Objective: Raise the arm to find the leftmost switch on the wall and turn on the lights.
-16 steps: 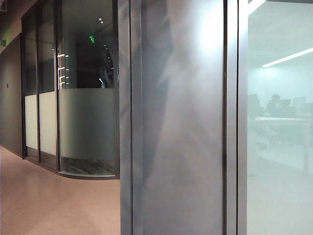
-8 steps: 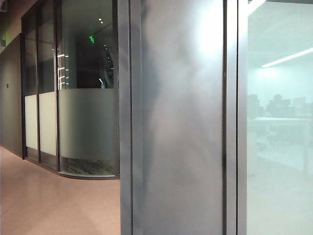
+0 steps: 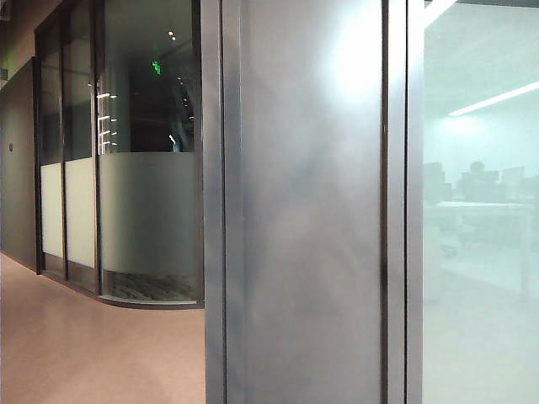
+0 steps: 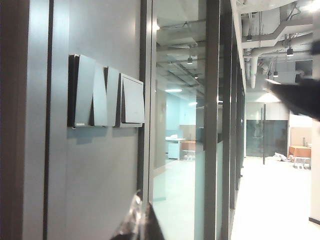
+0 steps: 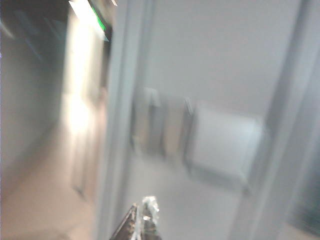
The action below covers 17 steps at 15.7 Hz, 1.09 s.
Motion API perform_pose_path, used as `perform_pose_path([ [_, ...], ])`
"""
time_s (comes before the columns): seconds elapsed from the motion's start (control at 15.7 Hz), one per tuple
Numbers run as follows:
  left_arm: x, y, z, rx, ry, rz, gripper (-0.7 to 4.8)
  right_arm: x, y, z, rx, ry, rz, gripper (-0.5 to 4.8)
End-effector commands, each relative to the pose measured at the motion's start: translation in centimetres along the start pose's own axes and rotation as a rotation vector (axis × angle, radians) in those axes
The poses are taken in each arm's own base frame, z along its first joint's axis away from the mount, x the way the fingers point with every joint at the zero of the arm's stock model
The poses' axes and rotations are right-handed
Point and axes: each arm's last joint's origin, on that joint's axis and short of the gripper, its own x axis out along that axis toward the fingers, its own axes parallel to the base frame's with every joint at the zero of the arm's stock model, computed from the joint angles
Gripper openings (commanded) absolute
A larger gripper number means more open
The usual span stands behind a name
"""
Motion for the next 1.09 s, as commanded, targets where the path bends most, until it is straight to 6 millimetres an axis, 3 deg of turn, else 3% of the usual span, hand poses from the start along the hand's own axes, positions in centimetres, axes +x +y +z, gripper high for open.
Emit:
perform_pose_path([
  [0.06,0.0,-0.1,0.2,-0.002,-0.001,-0.003,-0.05,-4.5,1.8,0.1,-0.051,0.037,-0.090,-0.01],
  [0.13,0.0,-0.1,0.1,-0.002,0.001,-0.007,-0.05,-7.6,3.1,-0.7,-0.056,0.032,-0.171,-0.01],
  [0.26,0.0,-0.2,0.1,-0.022,0.008,-0.020,-0.05,-9.8,4.1,-2.0,-0.058,0.027,-0.191,-0.01],
  [0.38,0.0,-0.4,-0.1,-0.051,0.064,-0.102,-0.05,-13.6,5.9,-5.6,-0.041,0.061,-0.254,-0.01],
  [0.83,-0.1,-0.1,-1.0,-0.173,0.153,-0.091,-0.05,-19.4,8.8,-15.4,-0.015,0.026,-0.412,-0.01],
  [0.96,-0.7,-1.0,-0.5,-0.125,0.140,-0.064,-0.05,-20.6,9.4,-17.9,0.009,-0.039,-0.441,-0.01],
  [1.09,-1.7,-2.3,0.0,-0.059,0.117,0.022,-0.05,-21.1,9.7,-19.2,0.002,-0.069,-0.445,-0.01],
])
